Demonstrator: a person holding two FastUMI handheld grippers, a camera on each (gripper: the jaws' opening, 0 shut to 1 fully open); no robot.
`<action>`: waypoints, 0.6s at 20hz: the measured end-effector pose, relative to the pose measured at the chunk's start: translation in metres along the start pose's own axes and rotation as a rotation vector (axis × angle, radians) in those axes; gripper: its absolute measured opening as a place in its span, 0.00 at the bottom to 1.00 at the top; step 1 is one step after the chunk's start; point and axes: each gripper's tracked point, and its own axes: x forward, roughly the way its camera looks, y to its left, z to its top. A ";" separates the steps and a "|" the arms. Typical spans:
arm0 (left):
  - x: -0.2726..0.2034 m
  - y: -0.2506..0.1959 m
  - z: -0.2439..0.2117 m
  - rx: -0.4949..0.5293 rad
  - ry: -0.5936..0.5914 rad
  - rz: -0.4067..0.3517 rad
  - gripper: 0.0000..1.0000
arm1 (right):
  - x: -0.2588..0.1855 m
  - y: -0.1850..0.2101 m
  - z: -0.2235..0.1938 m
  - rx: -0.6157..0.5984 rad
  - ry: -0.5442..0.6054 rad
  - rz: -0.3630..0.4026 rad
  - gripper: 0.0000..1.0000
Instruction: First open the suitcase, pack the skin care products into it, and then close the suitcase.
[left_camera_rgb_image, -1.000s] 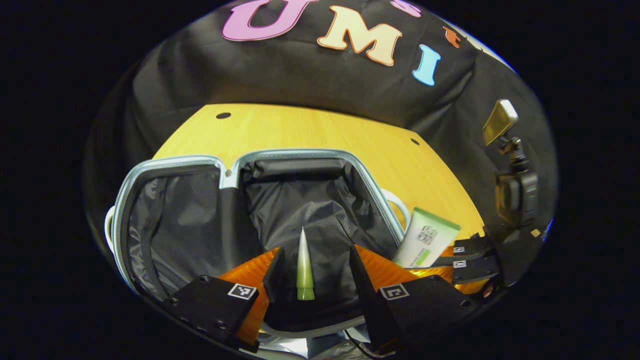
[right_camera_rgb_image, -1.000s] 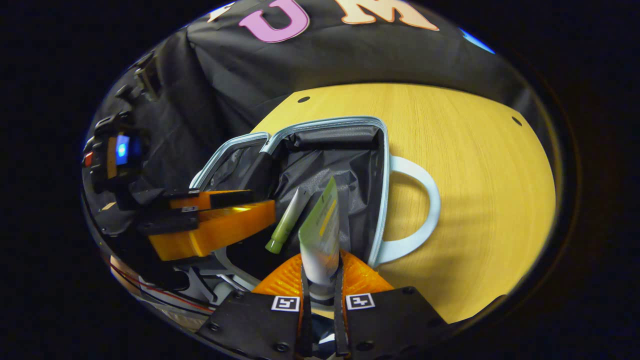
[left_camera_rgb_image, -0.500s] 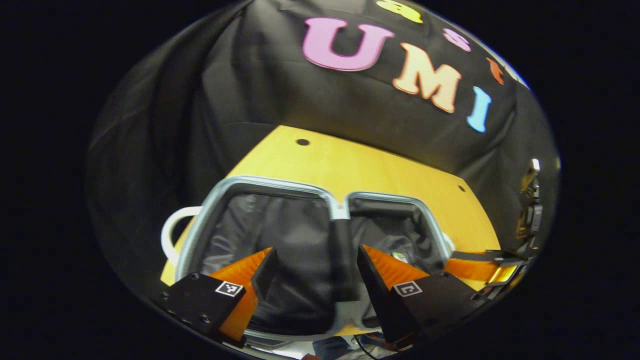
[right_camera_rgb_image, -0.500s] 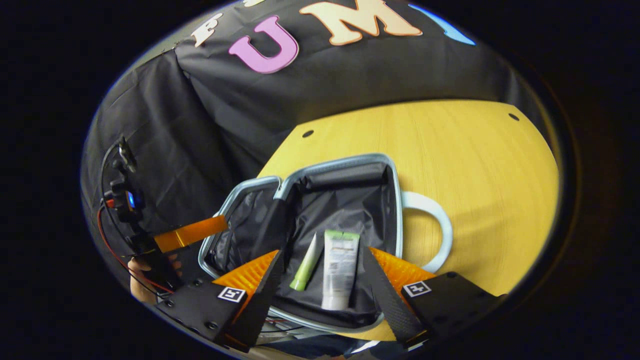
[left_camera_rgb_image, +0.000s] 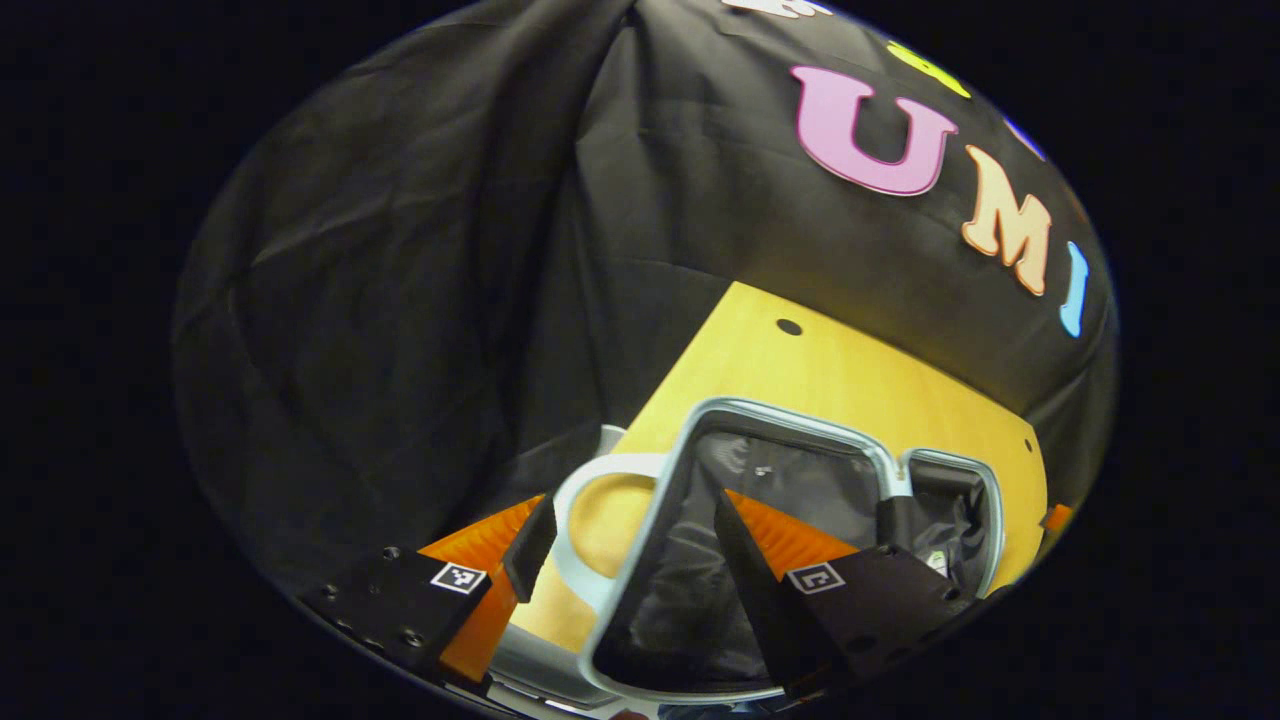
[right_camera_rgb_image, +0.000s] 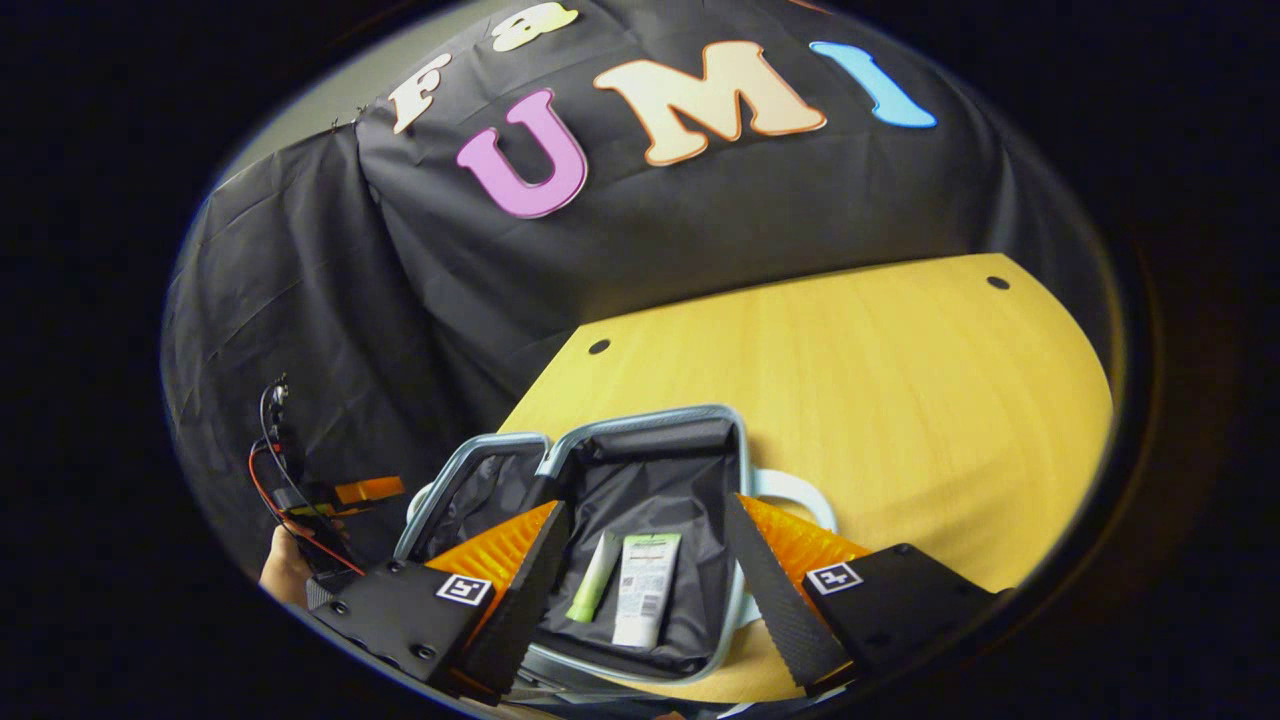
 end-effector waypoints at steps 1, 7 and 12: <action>0.007 0.010 -0.002 -0.006 0.006 0.015 0.93 | -0.004 -0.007 0.011 0.002 -0.021 -0.018 0.98; 0.059 0.052 -0.037 -0.053 0.152 0.057 0.90 | -0.031 -0.052 0.050 0.017 -0.115 -0.133 0.98; 0.079 0.052 -0.060 -0.045 0.253 0.037 0.48 | -0.046 -0.069 0.053 -0.008 -0.139 -0.194 0.98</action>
